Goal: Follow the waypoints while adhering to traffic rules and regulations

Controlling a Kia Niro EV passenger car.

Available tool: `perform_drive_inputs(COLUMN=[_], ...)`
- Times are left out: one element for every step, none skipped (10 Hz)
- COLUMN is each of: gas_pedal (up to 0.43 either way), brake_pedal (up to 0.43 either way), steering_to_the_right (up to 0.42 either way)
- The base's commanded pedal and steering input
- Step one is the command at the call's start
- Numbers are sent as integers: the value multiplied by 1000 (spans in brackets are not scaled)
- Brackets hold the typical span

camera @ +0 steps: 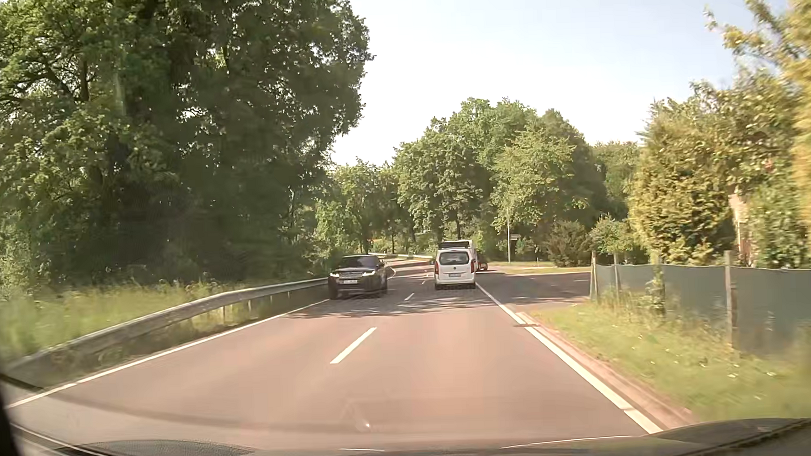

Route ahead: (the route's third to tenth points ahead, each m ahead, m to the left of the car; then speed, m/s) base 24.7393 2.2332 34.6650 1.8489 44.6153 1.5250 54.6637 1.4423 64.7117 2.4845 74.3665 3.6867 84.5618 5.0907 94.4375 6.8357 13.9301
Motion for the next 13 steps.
perform_drive_inputs(gas_pedal=[0, 0, 0, 0, 0, 0, 0, 0, 0, 0, 0, 0, 0], brake_pedal=[293, 287, 280, 268, 268, 268, 262, 262, 256, 256, 244, 238, 226], steering_to_the_right=[16, 15, 15, 14, 13, 11, 10, 9, 7, 5, 5, 5, 4])
